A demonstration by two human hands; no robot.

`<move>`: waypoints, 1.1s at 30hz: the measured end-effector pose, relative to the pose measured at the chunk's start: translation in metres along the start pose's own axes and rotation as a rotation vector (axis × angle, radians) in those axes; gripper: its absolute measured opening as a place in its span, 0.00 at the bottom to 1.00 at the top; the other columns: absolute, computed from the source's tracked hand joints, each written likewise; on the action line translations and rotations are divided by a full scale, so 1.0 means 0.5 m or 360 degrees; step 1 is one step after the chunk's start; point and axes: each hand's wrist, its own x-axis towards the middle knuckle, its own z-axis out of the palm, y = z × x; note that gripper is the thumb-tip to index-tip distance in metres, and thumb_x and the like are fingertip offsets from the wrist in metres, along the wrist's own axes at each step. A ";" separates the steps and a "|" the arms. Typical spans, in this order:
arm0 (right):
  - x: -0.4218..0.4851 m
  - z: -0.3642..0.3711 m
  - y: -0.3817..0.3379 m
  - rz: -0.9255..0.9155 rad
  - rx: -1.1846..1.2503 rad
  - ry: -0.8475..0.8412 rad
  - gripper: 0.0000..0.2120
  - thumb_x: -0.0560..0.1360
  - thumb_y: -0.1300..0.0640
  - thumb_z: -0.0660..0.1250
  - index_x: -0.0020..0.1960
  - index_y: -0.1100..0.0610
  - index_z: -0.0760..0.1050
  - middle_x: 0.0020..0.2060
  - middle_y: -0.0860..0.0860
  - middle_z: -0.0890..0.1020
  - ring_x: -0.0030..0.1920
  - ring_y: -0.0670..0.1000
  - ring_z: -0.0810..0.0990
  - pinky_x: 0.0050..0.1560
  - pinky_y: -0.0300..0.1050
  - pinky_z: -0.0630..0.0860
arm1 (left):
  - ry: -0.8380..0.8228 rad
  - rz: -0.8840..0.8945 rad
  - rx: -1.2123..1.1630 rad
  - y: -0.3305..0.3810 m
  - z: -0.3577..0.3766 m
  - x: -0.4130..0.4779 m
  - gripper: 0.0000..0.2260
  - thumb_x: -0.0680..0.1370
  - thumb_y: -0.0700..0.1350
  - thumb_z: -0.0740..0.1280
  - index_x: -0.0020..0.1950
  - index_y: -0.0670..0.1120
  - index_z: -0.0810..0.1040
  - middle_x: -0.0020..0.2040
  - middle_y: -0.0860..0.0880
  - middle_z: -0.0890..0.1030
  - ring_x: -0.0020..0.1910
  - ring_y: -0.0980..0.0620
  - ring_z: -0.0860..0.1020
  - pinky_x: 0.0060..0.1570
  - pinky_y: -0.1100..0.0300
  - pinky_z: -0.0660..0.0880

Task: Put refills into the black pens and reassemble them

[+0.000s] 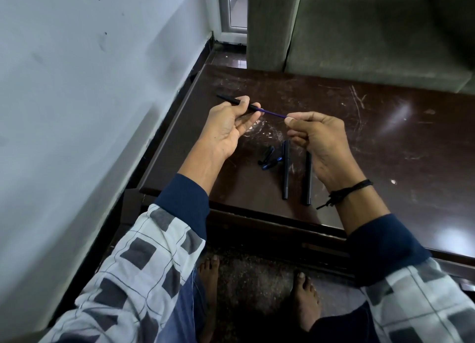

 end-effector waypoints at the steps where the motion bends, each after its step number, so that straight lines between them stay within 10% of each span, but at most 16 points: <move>1: 0.000 0.000 0.000 0.0019 0.0037 -0.0001 0.03 0.73 0.65 0.77 0.45 0.58 0.85 0.34 0.50 0.85 0.33 0.44 0.82 0.38 0.35 0.78 | 0.0001 0.0002 -0.0008 0.000 -0.001 0.000 0.07 0.81 0.35 0.69 0.58 0.35 0.77 0.41 0.41 0.87 0.42 0.47 0.87 0.46 0.57 0.84; 21: -0.005 -0.004 -0.018 -0.0010 0.0615 0.0186 0.02 0.78 0.64 0.72 0.48 0.58 0.82 0.47 0.56 0.89 0.46 0.55 0.89 0.42 0.40 0.82 | 0.0077 0.0046 -0.0062 0.023 -0.011 0.005 0.02 0.80 0.34 0.69 0.48 0.37 0.77 0.43 0.37 0.85 0.41 0.44 0.87 0.41 0.58 0.84; 33: -0.018 0.037 0.020 -0.0093 -0.0192 -0.0095 0.02 0.78 0.62 0.73 0.47 0.61 0.82 0.33 0.53 0.85 0.29 0.47 0.83 0.31 0.36 0.78 | 0.0125 0.0206 -0.0150 0.089 -0.066 0.021 0.05 0.80 0.34 0.68 0.55 0.36 0.76 0.39 0.40 0.86 0.41 0.44 0.87 0.44 0.57 0.84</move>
